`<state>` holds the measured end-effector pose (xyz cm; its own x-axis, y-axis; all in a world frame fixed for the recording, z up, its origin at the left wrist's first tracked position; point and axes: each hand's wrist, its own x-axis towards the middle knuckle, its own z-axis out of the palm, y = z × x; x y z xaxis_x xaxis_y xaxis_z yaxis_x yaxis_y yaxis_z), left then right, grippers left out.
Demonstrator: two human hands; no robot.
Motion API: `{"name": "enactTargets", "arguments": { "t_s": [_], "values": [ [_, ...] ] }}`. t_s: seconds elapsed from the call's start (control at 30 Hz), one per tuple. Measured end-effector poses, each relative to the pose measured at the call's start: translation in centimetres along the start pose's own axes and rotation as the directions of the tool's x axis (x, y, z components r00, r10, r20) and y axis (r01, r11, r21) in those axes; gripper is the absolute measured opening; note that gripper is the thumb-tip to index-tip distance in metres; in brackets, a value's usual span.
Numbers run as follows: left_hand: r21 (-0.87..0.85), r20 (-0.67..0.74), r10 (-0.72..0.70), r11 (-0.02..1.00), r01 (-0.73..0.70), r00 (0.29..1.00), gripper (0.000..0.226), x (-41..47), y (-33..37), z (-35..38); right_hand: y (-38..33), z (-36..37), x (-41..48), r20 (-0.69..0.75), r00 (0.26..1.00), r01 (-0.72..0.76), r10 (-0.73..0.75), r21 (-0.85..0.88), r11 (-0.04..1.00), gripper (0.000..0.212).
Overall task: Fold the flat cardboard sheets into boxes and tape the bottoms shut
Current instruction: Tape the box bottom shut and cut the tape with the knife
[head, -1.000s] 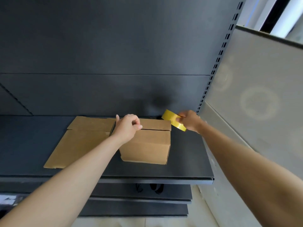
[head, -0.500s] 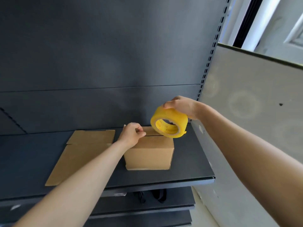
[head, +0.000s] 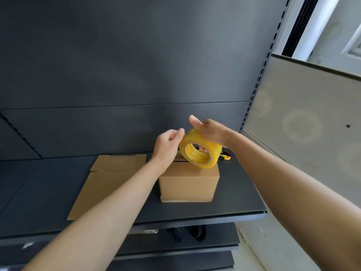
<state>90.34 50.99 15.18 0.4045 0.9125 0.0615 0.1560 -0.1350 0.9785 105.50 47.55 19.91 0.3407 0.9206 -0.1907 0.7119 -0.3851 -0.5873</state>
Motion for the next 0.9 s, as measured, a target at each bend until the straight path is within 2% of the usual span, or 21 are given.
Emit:
{"name": "enactTargets", "arguments": {
  "t_s": [0.13,0.23,0.33,0.47,0.57,0.63,0.77,0.9],
  "values": [
    [0.078,0.045,0.006,0.997,-0.01,0.999,0.028,-0.2,1.5,0.1,-0.3,0.5,0.3,0.0,0.999,0.048,-0.048,-0.079,0.996,0.056],
    [0.145,0.032,0.041,0.988,-0.045,0.999,0.028,-0.1,2.4,0.4,-0.7,0.6,0.5,0.017,0.999,0.04,-0.039,-0.086,0.995,0.065],
    [0.221,0.002,0.043,0.974,-0.043,0.999,0.018,0.0,3.6,0.5,-0.7,0.8,0.8,-0.007,0.999,0.047,-0.047,-0.04,0.998,0.074],
    [0.323,-0.066,-0.022,0.945,0.042,0.998,0.016,0.7,4.6,0.6,-0.9,1.1,0.9,-0.024,0.998,0.057,-0.058,-0.037,0.998,0.071],
    [0.4,-0.129,-0.144,0.898,0.185,0.981,0.022,1.9,4.6,0.9,-0.9,1.2,1.0,-0.016,0.995,0.095,-0.095,-0.018,0.995,0.072],
    [0.436,-0.118,-0.197,0.87,0.229,0.973,0.027,2.4,4.4,1.0,-0.7,1.0,1.0,-0.006,0.994,0.112,-0.112,-0.003,0.994,0.076],
    [0.35,-0.058,-0.229,0.907,0.235,0.972,0.031,2.8,3.3,0.5,0.9,0.3,0.4,0.082,0.986,0.137,-0.144,0.086,0.987,0.091],
    [0.075,0.024,-0.298,0.952,0.296,0.954,0.019,2.7,2.0,-0.5,2.7,0.3,-0.2,0.115,0.973,0.161,-0.199,0.28,0.946,0.071]
  ]
}}
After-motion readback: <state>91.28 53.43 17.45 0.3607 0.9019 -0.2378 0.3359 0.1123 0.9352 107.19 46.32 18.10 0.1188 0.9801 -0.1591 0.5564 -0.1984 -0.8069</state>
